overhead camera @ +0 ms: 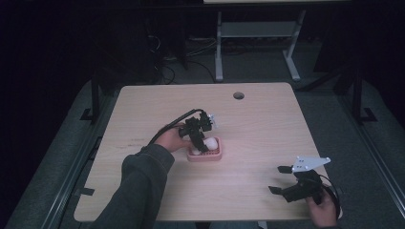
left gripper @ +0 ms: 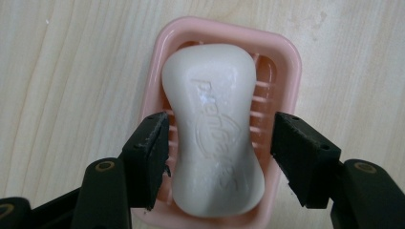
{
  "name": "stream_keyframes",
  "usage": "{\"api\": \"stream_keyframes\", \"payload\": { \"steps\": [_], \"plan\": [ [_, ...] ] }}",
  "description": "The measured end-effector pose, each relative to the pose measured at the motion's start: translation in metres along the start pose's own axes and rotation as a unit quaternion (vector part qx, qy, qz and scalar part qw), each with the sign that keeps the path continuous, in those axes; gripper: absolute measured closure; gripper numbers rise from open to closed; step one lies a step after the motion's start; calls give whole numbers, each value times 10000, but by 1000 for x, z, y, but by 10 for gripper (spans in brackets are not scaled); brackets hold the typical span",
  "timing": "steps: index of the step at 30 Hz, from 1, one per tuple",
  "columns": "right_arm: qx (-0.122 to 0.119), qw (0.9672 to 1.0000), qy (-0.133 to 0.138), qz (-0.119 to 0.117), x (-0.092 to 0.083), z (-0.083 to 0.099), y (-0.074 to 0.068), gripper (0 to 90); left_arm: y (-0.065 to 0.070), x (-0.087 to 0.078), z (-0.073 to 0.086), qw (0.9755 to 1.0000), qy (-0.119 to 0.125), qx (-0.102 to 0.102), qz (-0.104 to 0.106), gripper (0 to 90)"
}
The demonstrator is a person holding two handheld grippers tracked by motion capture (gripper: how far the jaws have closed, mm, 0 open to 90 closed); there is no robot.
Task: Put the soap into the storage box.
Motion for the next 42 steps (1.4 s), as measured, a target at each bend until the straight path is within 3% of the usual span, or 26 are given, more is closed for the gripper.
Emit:
{"api": "stream_keyframes", "payload": {
  "steps": [42],
  "plan": [
    [165, 9996, -2, 211, 1, -3, 1, 142, 24, -14, 55, 9988, 411, -278, -32, 305]
  ]
}}
Point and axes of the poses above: each handheld gripper's, and its own axes: x roughly forward along the jaws, z roughly out of its underside, y roughly to its right, the point moved 1 cm from there along x, roughly forward along the jaws, and after that the axes turned 11 degrees about -y, right-handed, at the moved point
